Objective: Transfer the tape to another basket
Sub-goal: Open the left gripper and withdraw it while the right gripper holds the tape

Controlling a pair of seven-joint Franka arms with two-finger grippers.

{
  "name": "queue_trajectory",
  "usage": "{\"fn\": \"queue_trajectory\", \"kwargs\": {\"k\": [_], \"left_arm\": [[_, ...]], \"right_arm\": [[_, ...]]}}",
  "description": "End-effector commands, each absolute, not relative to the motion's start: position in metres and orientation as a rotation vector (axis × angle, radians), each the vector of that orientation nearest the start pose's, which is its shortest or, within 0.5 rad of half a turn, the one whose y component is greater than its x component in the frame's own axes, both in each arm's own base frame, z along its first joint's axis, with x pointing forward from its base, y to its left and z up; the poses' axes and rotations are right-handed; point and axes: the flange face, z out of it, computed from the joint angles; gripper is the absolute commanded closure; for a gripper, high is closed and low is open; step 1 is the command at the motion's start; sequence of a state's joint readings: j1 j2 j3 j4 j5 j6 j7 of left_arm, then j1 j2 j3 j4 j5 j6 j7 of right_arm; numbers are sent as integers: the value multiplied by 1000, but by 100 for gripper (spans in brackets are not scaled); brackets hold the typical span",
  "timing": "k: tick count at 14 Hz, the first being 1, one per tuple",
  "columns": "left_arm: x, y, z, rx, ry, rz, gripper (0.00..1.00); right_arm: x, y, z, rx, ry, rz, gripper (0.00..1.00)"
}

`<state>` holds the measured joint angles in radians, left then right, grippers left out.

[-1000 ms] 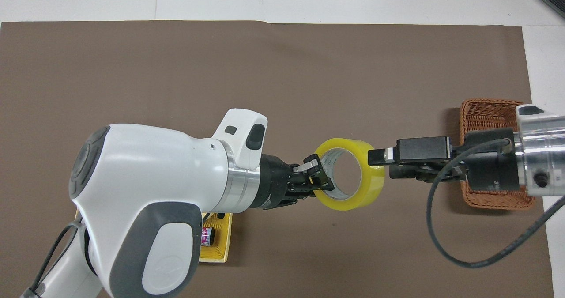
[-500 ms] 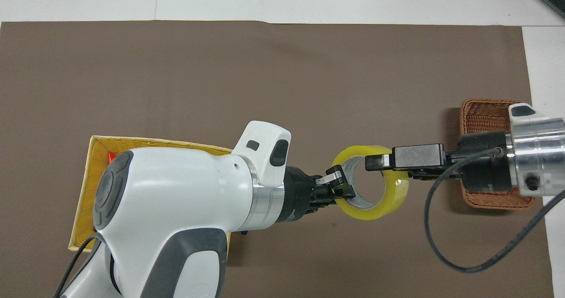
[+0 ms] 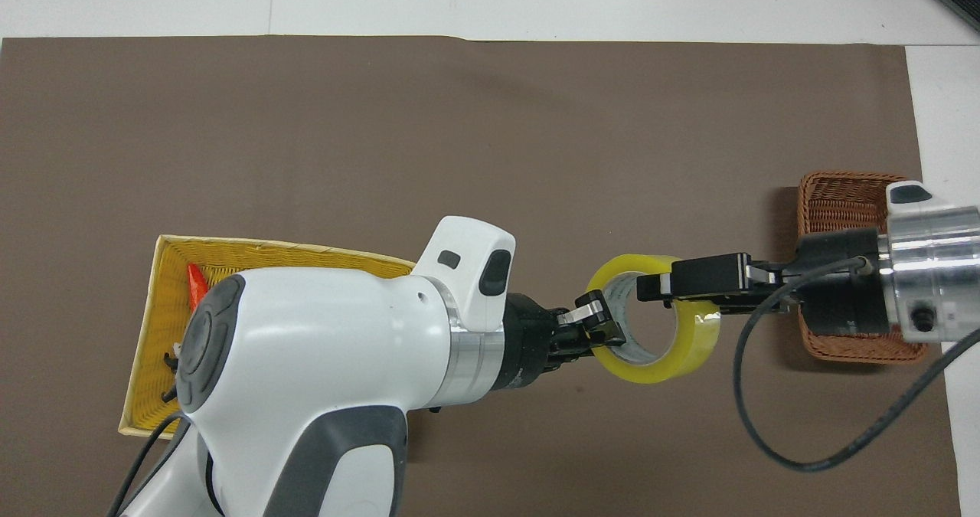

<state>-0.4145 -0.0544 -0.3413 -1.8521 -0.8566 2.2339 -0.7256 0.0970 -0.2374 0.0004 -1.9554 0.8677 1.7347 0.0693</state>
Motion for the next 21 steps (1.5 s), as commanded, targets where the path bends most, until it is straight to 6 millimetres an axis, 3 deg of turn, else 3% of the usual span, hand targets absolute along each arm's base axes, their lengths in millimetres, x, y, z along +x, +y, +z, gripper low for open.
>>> {"fn": "queue_trajectory", "kwargs": {"k": [1, 3, 5, 7, 9, 12, 14, 16, 17, 19, 21], "left_arm": [[403, -411, 609, 2233, 432, -235, 0], [405, -396, 622, 2217, 482, -229, 0], [421, -368, 632, 2201, 591, -231, 0], [449, -324, 626, 2254, 647, -250, 0], [464, -288, 618, 2424, 656, -208, 0], [483, -232, 603, 2645, 676, -118, 0], [502, -179, 597, 2720, 598, -52, 0], [516, -125, 593, 2773, 414, -10, 0], [520, -100, 593, 2814, 344, 9, 0], [523, -77, 596, 2979, 175, 37, 0], [525, -61, 606, 3081, -75, 93, 0]], "right_arm": [[482, 107, 607, -2320, 164, 53, 100], [482, 107, 607, -2326, 167, 54, 100], [482, 101, 601, -2388, 164, 48, 100], [486, 73, 596, -2448, 240, 30, 100], [492, 35, 587, -2571, 275, -13, 100], [505, 0, 568, -2840, 180, -87, 100], [523, -46, 531, -2902, 27, -73, 100], [542, -70, 503, -3035, -186, -104, 100], [548, -80, 480, -3097, -266, -38, 100], [559, -99, 437, -3161, -449, 69, 100], [561, -109, 435, -3231, -786, 113, 100]]}}
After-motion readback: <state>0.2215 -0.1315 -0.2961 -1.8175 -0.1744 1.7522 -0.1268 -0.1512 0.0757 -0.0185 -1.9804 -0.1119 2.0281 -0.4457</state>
